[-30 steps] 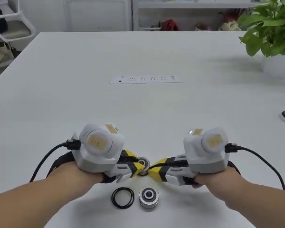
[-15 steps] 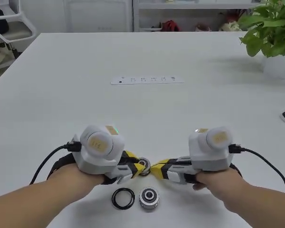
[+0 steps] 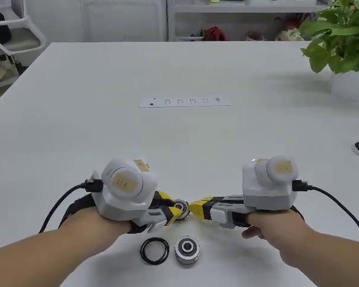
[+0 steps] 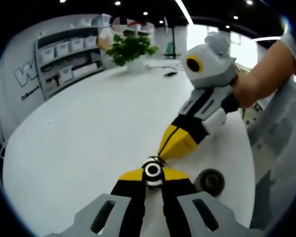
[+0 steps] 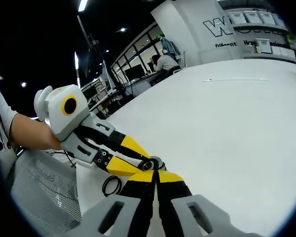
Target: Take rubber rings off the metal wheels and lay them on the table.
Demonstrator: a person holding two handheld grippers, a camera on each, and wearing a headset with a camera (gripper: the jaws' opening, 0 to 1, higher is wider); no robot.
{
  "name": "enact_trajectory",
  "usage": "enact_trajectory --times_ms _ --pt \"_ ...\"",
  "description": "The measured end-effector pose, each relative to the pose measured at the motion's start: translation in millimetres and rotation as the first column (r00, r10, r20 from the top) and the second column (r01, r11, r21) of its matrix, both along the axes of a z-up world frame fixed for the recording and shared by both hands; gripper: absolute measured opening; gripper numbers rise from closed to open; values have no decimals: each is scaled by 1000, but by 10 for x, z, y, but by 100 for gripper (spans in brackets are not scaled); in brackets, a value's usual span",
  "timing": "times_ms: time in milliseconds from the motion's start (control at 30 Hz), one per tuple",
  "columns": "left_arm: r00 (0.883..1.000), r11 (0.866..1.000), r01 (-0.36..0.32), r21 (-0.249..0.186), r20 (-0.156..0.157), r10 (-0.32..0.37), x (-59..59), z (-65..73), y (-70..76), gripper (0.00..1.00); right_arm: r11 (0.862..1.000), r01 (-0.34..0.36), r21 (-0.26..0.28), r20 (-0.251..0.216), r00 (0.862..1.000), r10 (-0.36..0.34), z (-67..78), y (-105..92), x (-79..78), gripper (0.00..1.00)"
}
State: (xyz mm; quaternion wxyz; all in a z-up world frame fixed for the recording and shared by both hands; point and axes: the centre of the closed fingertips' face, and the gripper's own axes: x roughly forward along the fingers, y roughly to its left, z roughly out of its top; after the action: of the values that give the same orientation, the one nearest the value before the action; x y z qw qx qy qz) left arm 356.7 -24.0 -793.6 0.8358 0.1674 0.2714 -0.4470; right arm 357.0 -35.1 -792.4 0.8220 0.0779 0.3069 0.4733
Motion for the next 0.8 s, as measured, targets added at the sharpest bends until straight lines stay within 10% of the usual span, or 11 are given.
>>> enact_trajectory --times_ms 800 --pt "1000 1000 11 3 3 -11 -29 -1 -2 12 997 -58 45 -3 998 58 84 132 -92 0"
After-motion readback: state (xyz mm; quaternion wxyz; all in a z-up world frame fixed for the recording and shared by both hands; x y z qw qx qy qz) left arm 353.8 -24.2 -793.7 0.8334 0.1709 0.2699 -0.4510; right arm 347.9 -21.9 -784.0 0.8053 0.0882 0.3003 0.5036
